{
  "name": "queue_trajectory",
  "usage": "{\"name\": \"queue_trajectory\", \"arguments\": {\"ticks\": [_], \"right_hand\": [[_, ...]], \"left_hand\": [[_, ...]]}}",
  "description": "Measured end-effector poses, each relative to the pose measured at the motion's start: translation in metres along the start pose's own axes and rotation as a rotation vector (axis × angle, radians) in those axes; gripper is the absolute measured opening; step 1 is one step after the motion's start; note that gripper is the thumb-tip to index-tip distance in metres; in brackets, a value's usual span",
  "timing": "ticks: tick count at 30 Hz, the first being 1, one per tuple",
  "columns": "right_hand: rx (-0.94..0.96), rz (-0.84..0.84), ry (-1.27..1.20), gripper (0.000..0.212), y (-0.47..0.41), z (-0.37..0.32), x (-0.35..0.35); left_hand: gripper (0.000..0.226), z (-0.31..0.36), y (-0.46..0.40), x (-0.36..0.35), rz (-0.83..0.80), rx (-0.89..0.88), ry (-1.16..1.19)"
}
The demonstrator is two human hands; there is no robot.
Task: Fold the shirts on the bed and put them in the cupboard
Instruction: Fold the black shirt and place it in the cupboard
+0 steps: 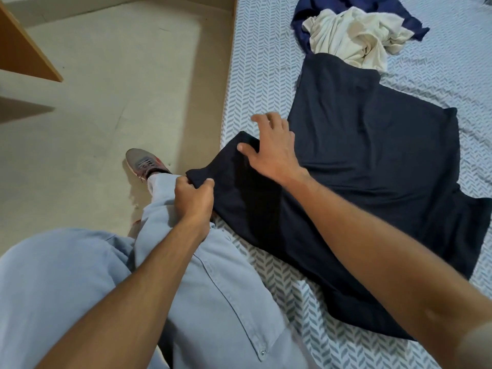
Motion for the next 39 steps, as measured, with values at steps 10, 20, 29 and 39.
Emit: {"name": "queue_trajectory", "arguments": {"ticks": [10,20,29,39], "right_hand": [[0.05,-0.083,0.014,0.065,0.288,0.1,0.04],[-0.282,0.06,-0.029,0.071,0.413,0.239,0.088],[-0.145,0.161,-0.022,0.014,0.406,0.26,0.087],[-1.012,0.551,-0.618,0.031,0.376,0.406,0.125]], "left_hand": [[0.048,0.026,0.092,-0.04,-0.05,-0.937,-0.921],[0.064,-0.082,0.281,-0.175,-1.052,-1.42,-1.447],[0.009,-0.102,0.312,-0.2,-1.17,-1.172,-1.624],[0.047,-0.1,0.343,-0.302,-1.215,-1.088,-1.332]]}}
Point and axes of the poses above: each hand's wrist, its own y-axis away from the middle knuckle, its own x-axis out of the back of the hand, z = x × y, the point moved 6 cm from there along -y, towards the middle knuckle, and after that the axes turned 1 degree about -y, right-handed, at the moved point
